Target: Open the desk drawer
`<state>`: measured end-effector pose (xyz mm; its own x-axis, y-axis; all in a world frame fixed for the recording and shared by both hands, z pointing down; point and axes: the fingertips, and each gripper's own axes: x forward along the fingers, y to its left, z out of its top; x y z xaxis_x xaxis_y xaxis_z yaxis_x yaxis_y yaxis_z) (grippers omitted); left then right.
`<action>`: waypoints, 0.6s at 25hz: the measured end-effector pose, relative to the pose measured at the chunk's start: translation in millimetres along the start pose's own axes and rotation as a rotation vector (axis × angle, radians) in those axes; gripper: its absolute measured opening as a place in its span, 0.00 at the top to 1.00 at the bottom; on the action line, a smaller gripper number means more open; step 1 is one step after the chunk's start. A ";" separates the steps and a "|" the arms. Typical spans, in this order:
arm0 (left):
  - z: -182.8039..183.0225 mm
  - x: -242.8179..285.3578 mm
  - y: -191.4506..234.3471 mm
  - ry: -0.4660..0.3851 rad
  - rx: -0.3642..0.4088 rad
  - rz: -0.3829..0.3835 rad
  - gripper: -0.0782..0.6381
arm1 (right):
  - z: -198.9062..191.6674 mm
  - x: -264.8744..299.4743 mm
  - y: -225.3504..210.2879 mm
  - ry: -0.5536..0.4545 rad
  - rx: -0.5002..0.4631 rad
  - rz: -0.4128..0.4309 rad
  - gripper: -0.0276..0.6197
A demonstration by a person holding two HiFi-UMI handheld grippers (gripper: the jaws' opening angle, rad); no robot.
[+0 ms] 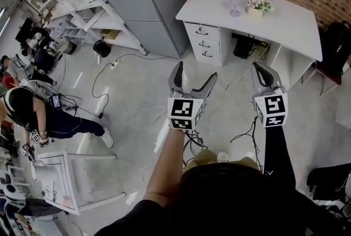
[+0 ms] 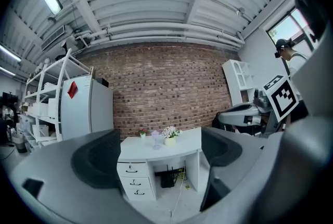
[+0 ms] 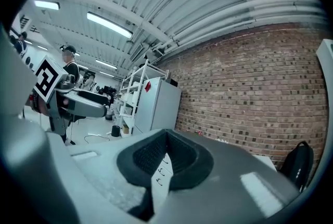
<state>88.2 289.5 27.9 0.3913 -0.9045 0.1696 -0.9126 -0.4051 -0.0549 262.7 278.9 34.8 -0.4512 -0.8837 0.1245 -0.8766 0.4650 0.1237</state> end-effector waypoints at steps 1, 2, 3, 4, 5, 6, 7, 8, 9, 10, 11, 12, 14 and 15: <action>1.2 3.7 1.8 -0.002 -0.001 -0.001 0.24 | 2.2 4.0 -2.4 -0.005 0.002 0.000 0.96; 2.7 7.3 4.1 -0.004 -0.003 -0.002 0.24 | 5.1 8.6 -4.0 -0.010 0.005 0.001 0.96; 4.1 11.1 7.1 -0.008 -0.005 -0.002 0.24 | 7.9 13.8 -4.8 -0.014 0.009 0.002 0.96; 5.3 15.0 10.8 -0.011 -0.005 0.000 0.24 | 9.1 19.4 -5.4 -0.015 0.009 0.005 0.96; 6.1 19.1 15.3 -0.016 -0.005 0.004 0.24 | 7.9 25.5 -6.3 -0.013 0.002 0.006 0.96; 6.2 23.3 20.3 -0.019 -0.005 0.009 0.24 | 5.1 31.7 -7.4 -0.008 -0.010 0.009 0.96; 5.6 27.4 25.5 -0.021 -0.006 0.014 0.24 | 2.2 38.1 -8.2 -0.003 -0.022 0.012 0.96; 4.4 32.1 30.6 -0.022 -0.009 0.018 0.24 | 0.1 44.6 -9.2 0.002 -0.030 0.014 0.96; 3.0 37.5 35.6 -0.022 -0.012 0.020 0.24 | -1.2 51.5 -10.8 0.005 -0.036 0.015 0.96; 1.6 43.8 40.4 -0.023 -0.013 0.021 0.24 | -2.1 58.7 -12.9 0.007 -0.039 0.016 0.96; 0.0 50.5 45.0 -0.023 -0.013 0.021 0.24 | -3.3 66.1 -15.2 0.009 -0.041 0.016 0.96; -2.3 57.6 49.6 -0.022 -0.014 0.020 0.24 | -5.3 73.9 -17.4 0.011 -0.043 0.016 0.96; -8.3 72.0 59.0 -0.017 -0.015 0.015 0.24 | -10.5 90.9 -20.9 0.018 -0.044 0.014 0.96; -10.7 79.7 63.8 -0.016 -0.014 0.011 0.24 | -12.8 100.1 -22.5 0.021 -0.044 0.013 0.96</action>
<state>59.9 193.0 48.5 0.3834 -0.9108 0.1531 -0.9182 -0.3937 -0.0429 239.5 180.7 57.1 -0.4583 -0.8765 0.1472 -0.8624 0.4786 0.1650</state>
